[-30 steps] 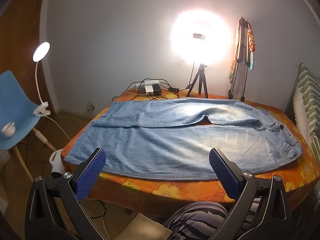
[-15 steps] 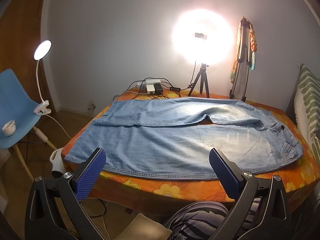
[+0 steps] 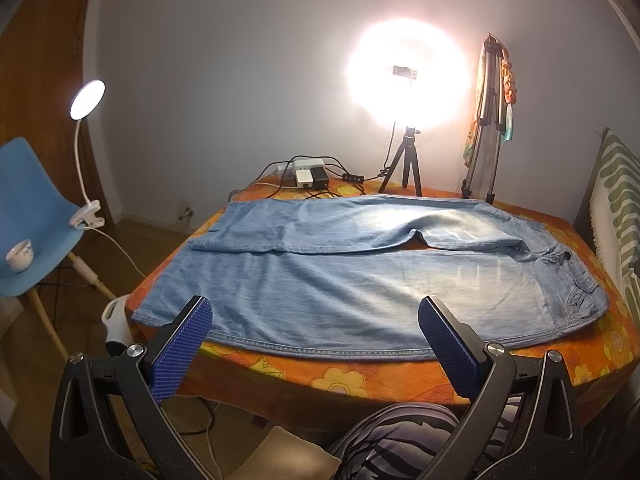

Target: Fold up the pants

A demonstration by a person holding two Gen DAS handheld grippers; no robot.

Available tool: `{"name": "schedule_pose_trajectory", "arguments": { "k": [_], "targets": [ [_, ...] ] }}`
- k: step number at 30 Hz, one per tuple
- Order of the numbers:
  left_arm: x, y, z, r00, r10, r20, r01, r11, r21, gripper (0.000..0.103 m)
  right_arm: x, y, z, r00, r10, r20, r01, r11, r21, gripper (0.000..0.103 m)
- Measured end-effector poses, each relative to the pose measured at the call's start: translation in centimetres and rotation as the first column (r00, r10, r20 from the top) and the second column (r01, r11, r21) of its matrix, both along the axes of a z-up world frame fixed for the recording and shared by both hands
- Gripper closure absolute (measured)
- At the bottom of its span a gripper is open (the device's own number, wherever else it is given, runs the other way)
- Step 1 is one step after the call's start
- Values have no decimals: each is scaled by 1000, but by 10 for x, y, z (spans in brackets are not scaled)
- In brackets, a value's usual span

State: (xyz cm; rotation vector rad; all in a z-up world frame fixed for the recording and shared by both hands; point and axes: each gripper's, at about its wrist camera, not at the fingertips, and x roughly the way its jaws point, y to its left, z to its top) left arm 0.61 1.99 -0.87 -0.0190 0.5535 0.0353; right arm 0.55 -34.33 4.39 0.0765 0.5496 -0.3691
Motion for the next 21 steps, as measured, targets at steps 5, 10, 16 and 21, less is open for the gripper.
{"name": "schedule_pose_trajectory", "arguments": {
  "k": [5, 10, 16, 21],
  "targets": [
    [0, 1, 1, 1000, 4, 1, -4, 1000, 2, 0, 0, 0, 1, 1000, 0, 1, 0, 1000, -1, 1],
    [-1, 1, 2, 1000, 10, 4, -10, 1000, 3, 0, -1, 1, 2, 1000, 0, 2, 0, 1000, -2, 1],
    [-3, 3, 4, 1000, 12, 8, -12, 1000, 6, 0, 1, 4, 4, 1000, 3, 6, -2, 1000, -3, 1],
    [-5, 6, 5, 1000, 20, 12, -20, 1000, 9, 0, 0, 5, 4, 1000, 2, 5, -2, 1000, -4, 1]
  ]
}}
